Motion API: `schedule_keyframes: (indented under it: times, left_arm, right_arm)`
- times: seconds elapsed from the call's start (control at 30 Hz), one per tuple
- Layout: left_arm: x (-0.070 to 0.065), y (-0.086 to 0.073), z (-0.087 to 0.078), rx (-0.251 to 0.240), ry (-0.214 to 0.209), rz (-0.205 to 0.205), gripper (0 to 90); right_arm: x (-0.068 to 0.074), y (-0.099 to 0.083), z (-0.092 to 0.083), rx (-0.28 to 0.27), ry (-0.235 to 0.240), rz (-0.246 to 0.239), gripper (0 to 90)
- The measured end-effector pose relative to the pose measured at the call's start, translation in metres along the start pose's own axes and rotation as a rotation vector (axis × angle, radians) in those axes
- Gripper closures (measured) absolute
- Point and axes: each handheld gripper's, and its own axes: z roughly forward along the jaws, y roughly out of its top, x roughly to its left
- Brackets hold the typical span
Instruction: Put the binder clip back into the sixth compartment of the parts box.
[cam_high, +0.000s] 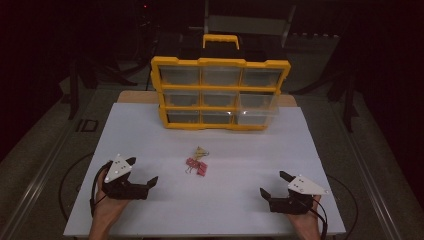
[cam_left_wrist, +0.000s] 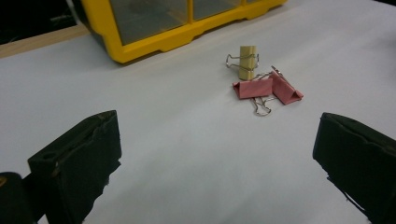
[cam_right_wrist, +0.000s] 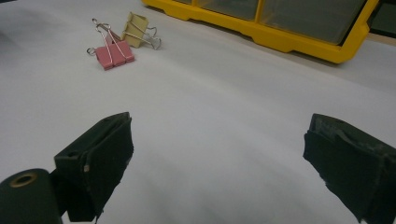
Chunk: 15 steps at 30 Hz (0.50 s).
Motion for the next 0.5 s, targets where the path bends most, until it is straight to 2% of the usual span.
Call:
schedule_keyframes:
  times: [0.13, 0.5]
  left_arm:
    - [0.000, 0.009, 0.007, 0.017, -0.009, 0.027, 2.5]
    - [0.000, 0.026, 0.026, 0.043, -0.050, 0.061, 3.8]
  right_arm:
    - [0.000, 0.000, 0.001, 0.006, 0.001, -0.005, 7.7]
    - [0.002, 0.001, 0.002, 0.010, 0.005, -0.010, 7.7]
